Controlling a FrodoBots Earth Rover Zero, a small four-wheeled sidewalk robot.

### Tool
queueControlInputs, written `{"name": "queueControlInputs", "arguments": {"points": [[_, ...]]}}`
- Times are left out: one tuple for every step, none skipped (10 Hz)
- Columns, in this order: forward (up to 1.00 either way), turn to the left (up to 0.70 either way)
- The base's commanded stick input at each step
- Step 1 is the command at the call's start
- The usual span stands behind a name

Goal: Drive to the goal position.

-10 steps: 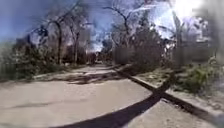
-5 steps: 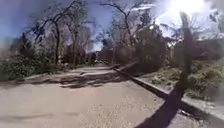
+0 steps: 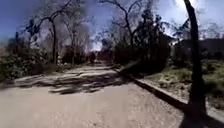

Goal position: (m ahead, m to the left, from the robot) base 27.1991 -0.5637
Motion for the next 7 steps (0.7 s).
{"name": "queueControlInputs", "arguments": {"points": [[1.00, 0.00], [1.00, 0.00], [1.00, 0.00], [1.00, 0.00], [1.00, 0.00], [1.00, 0.00], [1.00, 0.00]]}}
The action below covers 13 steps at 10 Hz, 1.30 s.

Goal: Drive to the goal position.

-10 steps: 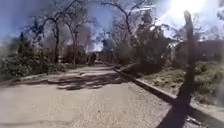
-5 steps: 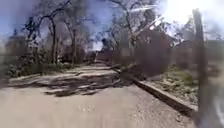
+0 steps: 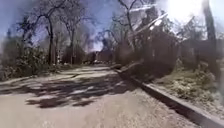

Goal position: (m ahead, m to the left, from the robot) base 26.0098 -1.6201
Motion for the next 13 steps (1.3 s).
{"name": "queueControlInputs", "arguments": {"points": [[1.00, 0.00], [1.00, 0.13], [1.00, 0.37], [1.00, 0.40], [1.00, 0.09], [1.00, 0.00], [1.00, 0.00], [1.00, 0.00], [1.00, 0.00], [1.00, 0.00], [1.00, 0.00], [1.00, 0.00], [1.00, 0.00]]}}
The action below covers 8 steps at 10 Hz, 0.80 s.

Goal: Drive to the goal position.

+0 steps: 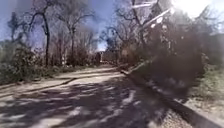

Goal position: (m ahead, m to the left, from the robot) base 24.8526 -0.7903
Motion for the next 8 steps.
{"name": "queueControlInputs", "arguments": {"points": [[1.00, 0.00], [1.00, 0.00], [1.00, 0.00], [1.00, 0.00], [1.00, 0.00], [1.00, 0.00], [1.00, 0.37], [1.00, 0.34]]}}
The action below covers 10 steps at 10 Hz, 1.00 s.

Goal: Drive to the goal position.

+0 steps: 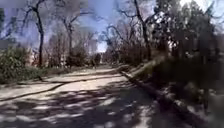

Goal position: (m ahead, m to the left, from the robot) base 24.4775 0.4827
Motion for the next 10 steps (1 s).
{"name": "queueControlInputs", "arguments": {"points": [[1.00, 0.00], [1.00, 0.00], [1.00, 0.00], [1.00, 0.00], [1.00, 0.00], [1.00, 0.00], [1.00, 0.00], [1.00, 0.00], [1.00, 0.00], [1.00, 0.00]]}}
